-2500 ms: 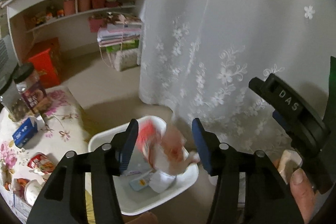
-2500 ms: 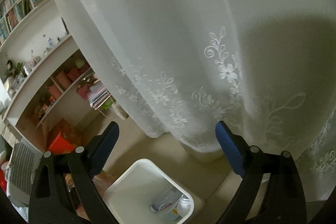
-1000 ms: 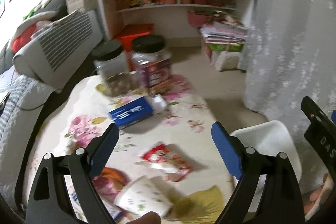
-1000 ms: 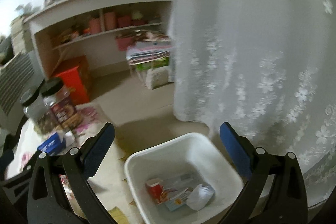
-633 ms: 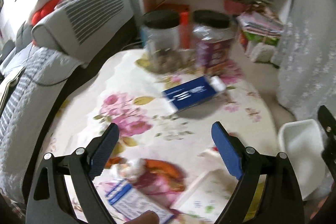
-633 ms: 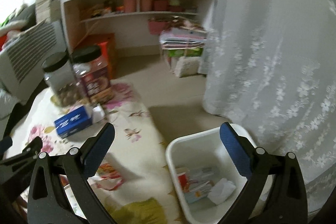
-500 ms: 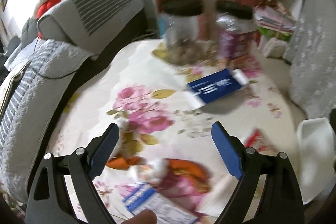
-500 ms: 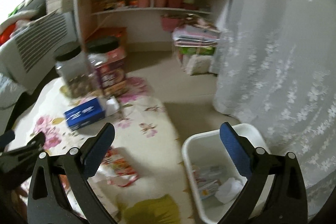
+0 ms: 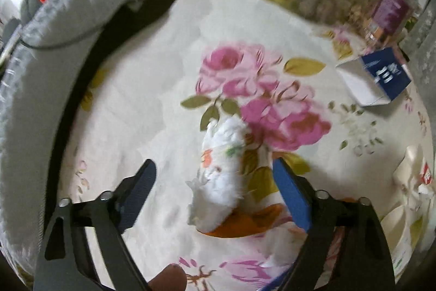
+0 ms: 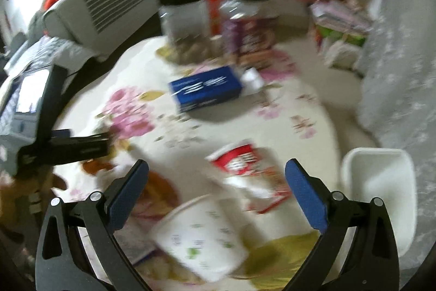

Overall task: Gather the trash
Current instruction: 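Move both tools back over the table toward the remaining trash, then grasp the white tissue bundle with the left tool while the right tool grasps the blue carton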

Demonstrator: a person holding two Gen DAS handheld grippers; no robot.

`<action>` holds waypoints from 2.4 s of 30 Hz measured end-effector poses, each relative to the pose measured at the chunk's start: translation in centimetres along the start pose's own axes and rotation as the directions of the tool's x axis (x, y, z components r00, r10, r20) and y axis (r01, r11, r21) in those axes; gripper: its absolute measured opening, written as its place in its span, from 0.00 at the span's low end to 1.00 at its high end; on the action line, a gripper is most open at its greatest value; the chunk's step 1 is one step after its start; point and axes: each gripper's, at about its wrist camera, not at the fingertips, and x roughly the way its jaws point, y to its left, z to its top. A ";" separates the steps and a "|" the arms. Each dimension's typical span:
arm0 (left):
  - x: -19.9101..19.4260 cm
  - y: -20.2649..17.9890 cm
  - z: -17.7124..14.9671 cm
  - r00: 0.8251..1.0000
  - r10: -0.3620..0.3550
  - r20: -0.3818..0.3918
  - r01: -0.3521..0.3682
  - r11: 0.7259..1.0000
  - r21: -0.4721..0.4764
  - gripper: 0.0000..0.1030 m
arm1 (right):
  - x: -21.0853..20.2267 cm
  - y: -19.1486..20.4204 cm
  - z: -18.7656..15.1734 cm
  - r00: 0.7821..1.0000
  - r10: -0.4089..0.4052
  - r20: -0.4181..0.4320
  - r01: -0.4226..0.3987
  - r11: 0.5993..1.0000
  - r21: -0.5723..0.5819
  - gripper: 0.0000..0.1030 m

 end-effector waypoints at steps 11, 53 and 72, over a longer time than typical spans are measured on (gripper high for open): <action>1.3 3.6 -1.0 0.986 -0.165 0.004 0.165 0.986 0.027 0.28 | 3.6 9.5 -1.9 0.947 0.203 -0.251 -0.270 0.924 -0.272 0.93; -11.4 7.3 -4.4 0.915 -0.064 0.398 0.158 0.965 -0.210 0.27 | -4.0 7.1 1.0 0.964 0.187 0.191 -0.158 0.975 -0.158 0.55; -17.4 2.9 -8.3 0.836 0.085 0.542 0.070 0.963 -0.259 0.27 | -8.9 2.8 0.8 0.914 0.027 0.404 -0.035 0.999 0.014 0.55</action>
